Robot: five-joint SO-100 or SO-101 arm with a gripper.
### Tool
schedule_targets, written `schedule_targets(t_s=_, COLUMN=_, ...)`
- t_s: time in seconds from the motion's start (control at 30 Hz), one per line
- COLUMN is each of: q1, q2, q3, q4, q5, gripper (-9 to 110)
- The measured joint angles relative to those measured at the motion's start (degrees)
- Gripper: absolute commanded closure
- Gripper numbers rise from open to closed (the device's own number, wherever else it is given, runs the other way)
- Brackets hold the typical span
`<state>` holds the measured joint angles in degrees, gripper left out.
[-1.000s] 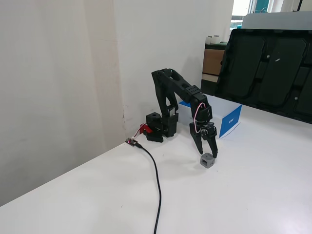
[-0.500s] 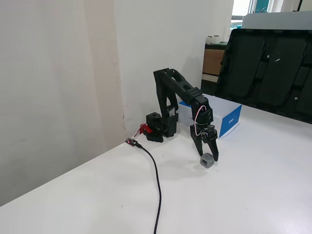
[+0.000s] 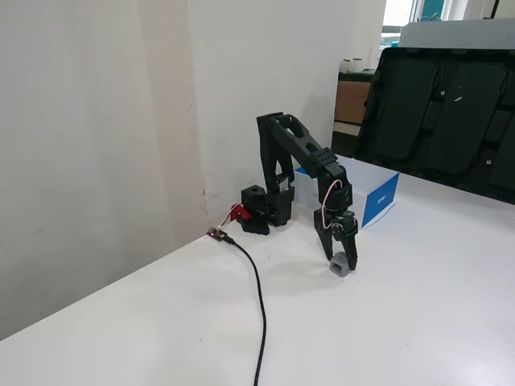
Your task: Pick the gray block and keep it in the box.
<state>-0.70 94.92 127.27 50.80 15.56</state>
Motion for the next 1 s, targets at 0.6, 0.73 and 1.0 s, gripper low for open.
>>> schedule_targets(t_s=0.6, q1=-1.23, q2=-2.02, q3=-1.76, q4=-1.49, q5=0.0, gripper=90)
schedule_targets(t_s=0.73, q1=-2.11, q2=-2.11, q3=-4.39, q4=0.62, q5=0.0, gripper=90)
schedule_targets(t_s=1.0, q1=-5.27, q2=1.32, q3=-12.74, q4=8.09, q5=0.0, gripper=89)
